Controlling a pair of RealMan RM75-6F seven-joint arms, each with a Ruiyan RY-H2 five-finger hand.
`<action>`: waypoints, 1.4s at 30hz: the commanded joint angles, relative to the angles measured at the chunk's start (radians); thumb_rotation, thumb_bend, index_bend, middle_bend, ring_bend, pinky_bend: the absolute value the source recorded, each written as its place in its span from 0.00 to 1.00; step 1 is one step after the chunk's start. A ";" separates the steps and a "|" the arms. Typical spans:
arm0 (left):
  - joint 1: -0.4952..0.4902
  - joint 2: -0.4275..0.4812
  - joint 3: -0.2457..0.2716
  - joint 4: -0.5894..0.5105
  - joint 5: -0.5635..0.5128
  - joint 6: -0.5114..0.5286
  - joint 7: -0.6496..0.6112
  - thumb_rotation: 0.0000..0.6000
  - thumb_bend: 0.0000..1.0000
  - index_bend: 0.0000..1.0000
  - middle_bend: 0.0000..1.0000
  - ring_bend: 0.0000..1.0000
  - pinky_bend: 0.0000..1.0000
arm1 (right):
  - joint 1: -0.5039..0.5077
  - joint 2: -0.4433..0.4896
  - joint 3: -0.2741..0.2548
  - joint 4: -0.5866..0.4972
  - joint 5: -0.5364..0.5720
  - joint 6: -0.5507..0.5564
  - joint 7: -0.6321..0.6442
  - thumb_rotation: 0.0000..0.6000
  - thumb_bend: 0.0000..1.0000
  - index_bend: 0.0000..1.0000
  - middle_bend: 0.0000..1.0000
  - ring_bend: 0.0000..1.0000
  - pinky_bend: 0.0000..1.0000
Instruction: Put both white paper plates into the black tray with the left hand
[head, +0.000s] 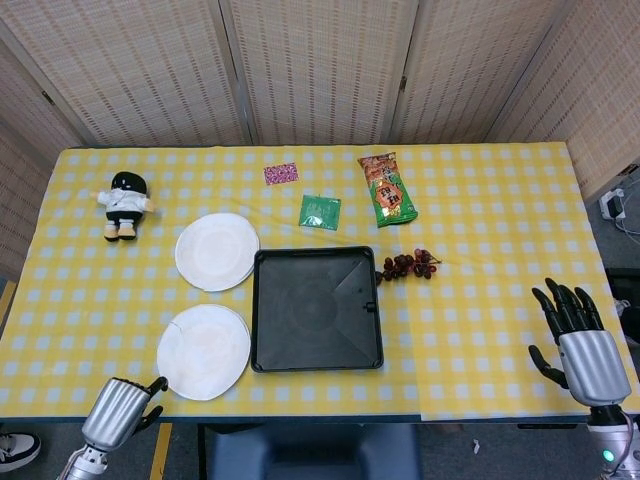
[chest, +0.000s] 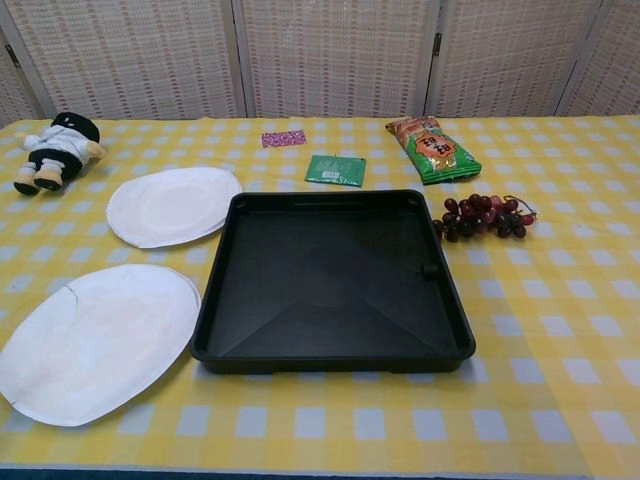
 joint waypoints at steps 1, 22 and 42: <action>0.007 -0.044 0.005 0.059 -0.009 0.002 -0.022 1.00 0.24 0.52 1.00 1.00 1.00 | 0.000 0.004 -0.005 -0.003 -0.006 -0.004 0.007 1.00 0.36 0.00 0.00 0.00 0.00; -0.030 -0.167 0.009 0.249 -0.041 -0.036 -0.107 1.00 0.32 0.50 1.00 1.00 1.00 | 0.011 0.015 -0.009 -0.011 0.009 -0.043 0.020 1.00 0.37 0.00 0.00 0.00 0.00; -0.052 -0.283 -0.003 0.400 -0.064 -0.002 -0.171 1.00 0.34 0.54 1.00 1.00 1.00 | 0.018 0.030 -0.020 -0.036 0.026 -0.085 0.003 1.00 0.37 0.00 0.00 0.00 0.00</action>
